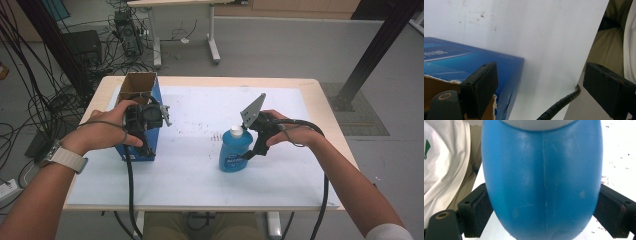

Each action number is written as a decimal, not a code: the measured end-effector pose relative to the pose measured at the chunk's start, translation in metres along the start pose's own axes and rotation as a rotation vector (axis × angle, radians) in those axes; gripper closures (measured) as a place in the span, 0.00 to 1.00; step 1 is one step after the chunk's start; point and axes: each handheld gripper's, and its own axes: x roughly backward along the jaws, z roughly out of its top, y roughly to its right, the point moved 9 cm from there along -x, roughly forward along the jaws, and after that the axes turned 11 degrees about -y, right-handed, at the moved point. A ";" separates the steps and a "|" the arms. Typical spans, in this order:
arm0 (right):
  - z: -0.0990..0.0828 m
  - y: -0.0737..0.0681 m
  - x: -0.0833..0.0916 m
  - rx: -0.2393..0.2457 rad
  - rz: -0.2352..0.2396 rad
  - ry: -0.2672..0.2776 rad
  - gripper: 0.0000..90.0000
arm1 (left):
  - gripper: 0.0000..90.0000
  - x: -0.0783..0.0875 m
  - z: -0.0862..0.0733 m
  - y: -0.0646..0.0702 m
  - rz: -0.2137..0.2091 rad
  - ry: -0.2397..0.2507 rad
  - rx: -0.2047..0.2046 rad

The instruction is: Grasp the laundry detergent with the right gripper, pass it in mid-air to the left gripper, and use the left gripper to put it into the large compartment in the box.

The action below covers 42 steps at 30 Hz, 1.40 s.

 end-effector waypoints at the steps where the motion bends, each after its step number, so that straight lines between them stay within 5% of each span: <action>1: 0.000 0.000 0.000 0.000 -0.001 0.002 0.13 | 0.15 0.000 0.000 0.000 0.000 -0.001 0.000; 42: -0.002 -0.001 -0.013 -0.017 -0.004 0.073 0.16 | 0.15 -0.003 0.000 0.000 -0.005 0.001 0.002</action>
